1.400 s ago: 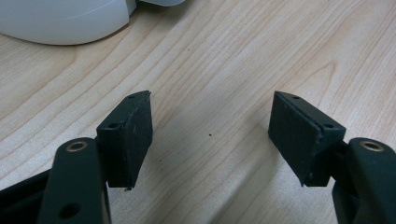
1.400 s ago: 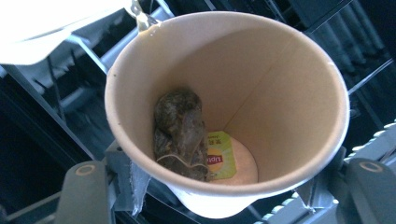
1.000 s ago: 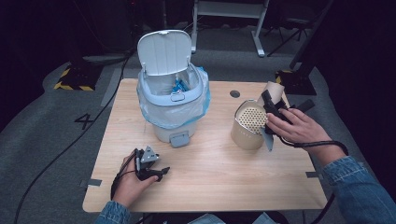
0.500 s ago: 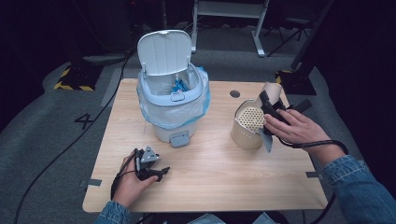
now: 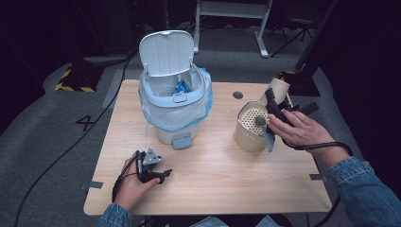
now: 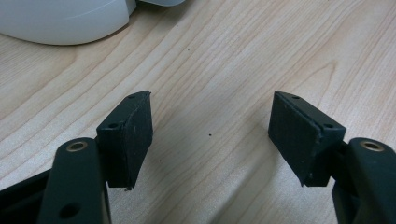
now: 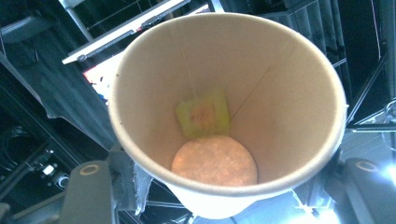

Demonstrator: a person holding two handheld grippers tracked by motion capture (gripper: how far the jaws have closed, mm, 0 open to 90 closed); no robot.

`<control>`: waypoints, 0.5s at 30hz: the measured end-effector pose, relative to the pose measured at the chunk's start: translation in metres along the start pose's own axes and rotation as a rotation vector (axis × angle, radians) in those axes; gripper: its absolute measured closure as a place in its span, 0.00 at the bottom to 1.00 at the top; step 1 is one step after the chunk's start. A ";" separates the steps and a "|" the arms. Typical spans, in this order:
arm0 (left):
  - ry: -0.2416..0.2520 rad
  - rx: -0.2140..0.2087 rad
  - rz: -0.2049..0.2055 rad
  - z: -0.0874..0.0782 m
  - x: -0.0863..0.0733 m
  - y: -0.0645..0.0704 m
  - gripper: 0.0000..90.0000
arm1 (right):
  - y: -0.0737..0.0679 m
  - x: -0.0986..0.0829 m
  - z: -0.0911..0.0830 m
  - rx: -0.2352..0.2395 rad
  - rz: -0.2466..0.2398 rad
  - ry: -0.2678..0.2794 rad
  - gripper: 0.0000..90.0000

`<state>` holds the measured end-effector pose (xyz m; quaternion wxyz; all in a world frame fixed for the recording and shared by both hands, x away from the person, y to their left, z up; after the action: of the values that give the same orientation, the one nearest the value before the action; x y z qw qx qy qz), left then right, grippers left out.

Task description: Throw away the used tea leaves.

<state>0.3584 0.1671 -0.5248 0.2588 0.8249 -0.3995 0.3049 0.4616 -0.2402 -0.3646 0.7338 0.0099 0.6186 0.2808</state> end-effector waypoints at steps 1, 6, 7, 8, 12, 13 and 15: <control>0.000 0.000 0.000 0.000 0.000 0.000 0.35 | -0.001 0.000 -0.001 -0.001 0.005 -0.003 0.38; 0.000 0.000 0.000 0.000 0.000 0.000 0.35 | -0.003 -0.003 0.000 0.009 0.027 -0.004 0.38; 0.000 0.000 0.000 0.000 0.000 0.000 0.35 | -0.002 -0.004 0.001 0.005 0.032 -0.005 0.38; 0.000 0.000 0.000 0.000 0.000 0.000 0.35 | -0.002 -0.005 0.001 0.009 0.040 -0.003 0.38; 0.000 0.000 0.000 0.000 0.000 0.000 0.35 | 0.000 -0.011 0.001 0.035 0.183 0.011 0.38; 0.000 0.000 0.000 0.000 0.000 0.000 0.35 | 0.000 -0.013 0.000 0.043 0.205 0.005 0.37; 0.001 -0.001 -0.001 0.000 0.000 0.000 0.35 | -0.001 -0.019 0.001 0.070 0.328 0.018 0.37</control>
<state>0.3585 0.1671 -0.5248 0.2593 0.8249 -0.3992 0.3049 0.4618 -0.2489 -0.3478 0.6718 0.1337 0.6246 0.3750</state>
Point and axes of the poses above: each handheld gripper's, and its own axes: z roughly forward along the jaws, x roughly out of its top, y roughly to its right, the point moved 3 cm from there along z, roughly forward along the jaws, and after that the axes turned 13 degrees about -x, right-handed, at the moved point
